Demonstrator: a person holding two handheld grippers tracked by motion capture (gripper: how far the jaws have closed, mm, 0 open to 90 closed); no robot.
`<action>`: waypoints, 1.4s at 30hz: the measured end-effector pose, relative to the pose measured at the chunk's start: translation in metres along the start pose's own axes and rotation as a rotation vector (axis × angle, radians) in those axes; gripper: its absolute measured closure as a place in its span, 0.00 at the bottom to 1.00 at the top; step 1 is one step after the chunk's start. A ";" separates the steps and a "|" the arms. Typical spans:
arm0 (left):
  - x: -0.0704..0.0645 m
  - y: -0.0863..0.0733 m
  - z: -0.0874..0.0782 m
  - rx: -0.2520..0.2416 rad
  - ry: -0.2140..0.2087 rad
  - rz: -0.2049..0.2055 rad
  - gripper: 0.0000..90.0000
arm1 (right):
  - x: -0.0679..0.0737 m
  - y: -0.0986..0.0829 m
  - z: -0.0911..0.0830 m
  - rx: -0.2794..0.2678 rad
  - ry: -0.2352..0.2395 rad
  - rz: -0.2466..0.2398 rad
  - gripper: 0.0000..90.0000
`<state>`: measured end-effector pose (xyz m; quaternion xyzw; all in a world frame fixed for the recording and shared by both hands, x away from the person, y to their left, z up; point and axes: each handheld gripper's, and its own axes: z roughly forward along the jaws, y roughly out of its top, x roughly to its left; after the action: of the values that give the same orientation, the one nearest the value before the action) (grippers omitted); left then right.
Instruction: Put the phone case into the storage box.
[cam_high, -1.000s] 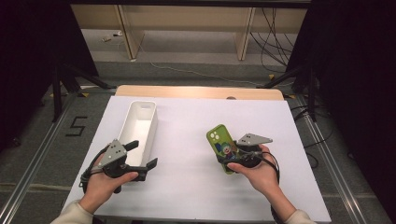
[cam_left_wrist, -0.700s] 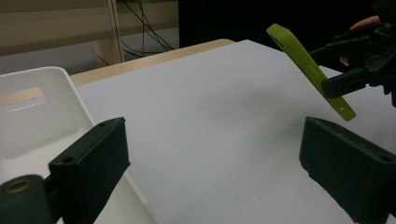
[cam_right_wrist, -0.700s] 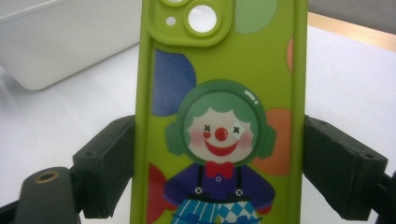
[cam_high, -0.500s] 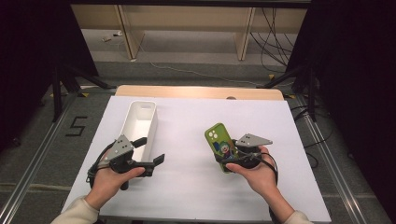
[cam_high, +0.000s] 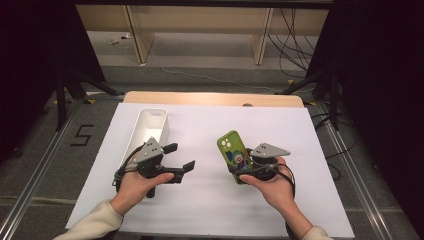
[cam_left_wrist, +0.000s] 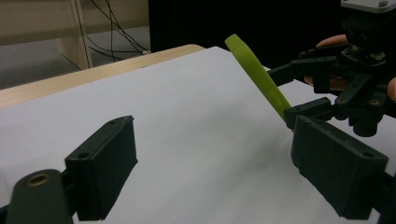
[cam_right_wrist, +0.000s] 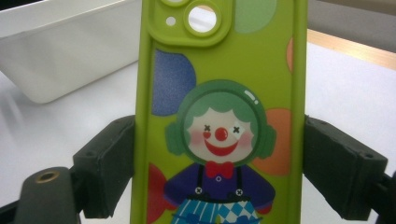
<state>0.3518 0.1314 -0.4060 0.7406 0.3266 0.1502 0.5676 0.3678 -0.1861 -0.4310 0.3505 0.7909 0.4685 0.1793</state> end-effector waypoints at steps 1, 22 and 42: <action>-0.002 0.002 0.004 -0.003 -0.007 -0.003 0.16 | 0.000 0.000 0.000 -0.003 -0.002 0.000 0.19; -0.018 0.015 0.034 0.002 -0.058 -0.005 0.19 | 0.007 0.003 0.005 -0.018 0.005 -0.011 0.19; -0.023 0.018 0.048 0.013 -0.067 0.009 0.21 | 0.010 0.005 0.006 -0.034 0.002 -0.014 0.19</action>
<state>0.3690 0.0784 -0.4006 0.7502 0.3051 0.1255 0.5730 0.3668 -0.1737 -0.4296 0.3413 0.7855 0.4809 0.1877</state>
